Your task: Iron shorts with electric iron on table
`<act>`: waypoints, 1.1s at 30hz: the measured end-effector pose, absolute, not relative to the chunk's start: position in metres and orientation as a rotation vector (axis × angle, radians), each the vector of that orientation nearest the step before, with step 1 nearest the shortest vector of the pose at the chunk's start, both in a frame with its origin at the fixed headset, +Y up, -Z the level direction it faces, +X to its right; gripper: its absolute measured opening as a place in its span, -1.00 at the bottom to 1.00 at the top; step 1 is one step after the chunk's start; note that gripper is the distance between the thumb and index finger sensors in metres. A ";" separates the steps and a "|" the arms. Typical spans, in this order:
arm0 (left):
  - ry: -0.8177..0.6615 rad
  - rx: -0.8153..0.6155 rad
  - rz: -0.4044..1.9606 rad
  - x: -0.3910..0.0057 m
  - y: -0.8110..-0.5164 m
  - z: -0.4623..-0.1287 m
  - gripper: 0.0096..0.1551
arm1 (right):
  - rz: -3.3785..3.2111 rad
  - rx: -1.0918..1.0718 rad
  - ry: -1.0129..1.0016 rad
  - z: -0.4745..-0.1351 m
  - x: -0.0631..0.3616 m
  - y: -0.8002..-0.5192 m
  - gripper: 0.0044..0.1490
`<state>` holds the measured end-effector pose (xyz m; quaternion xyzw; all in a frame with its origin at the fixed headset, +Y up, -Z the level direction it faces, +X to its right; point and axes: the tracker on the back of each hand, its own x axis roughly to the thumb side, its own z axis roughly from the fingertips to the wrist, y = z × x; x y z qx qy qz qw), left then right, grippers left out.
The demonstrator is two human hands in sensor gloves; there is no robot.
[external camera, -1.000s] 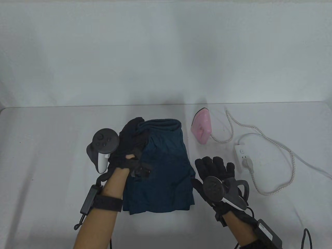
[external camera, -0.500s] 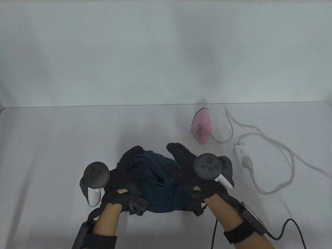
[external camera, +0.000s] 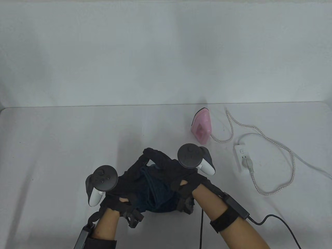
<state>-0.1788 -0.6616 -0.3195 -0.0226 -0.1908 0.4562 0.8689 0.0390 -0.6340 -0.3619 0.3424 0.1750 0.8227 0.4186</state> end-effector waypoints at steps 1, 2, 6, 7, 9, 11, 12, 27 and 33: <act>-0.396 -0.043 0.937 -0.179 -0.661 -0.319 -0.14 | 2.050 0.889 0.453 -0.363 0.040 -0.635 -0.08; -0.395 -0.036 0.935 -0.178 -0.661 -0.319 -0.12 | 2.042 0.905 0.451 -0.363 0.040 -0.636 -0.08; -0.358 0.011 0.923 -0.179 -0.661 -0.316 0.03 | 2.004 0.975 0.465 -0.363 0.041 -0.636 -0.11; -0.366 0.000 0.909 -0.178 -0.661 -0.315 0.03 | 2.007 1.003 0.476 -0.364 0.042 -0.636 -0.09; -0.366 -0.003 0.898 -0.177 -0.660 -0.314 0.05 | 2.012 1.025 0.479 -0.365 0.043 -0.635 -0.08; -0.361 0.007 0.897 -0.176 -0.659 -0.314 0.05 | 2.019 1.032 0.430 -0.365 0.045 -0.632 -0.07; -0.348 0.015 0.894 -0.176 -0.658 -0.313 0.05 | 2.022 1.031 0.404 -0.365 0.046 -0.631 -0.09; -0.308 0.070 0.888 -0.178 -0.673 -0.319 0.02 | 2.201 0.942 0.328 -0.361 0.041 -0.639 -0.29; -0.311 0.099 0.973 -0.183 -0.668 -0.321 -0.45 | 2.262 0.839 0.122 -0.358 0.060 -0.621 -0.37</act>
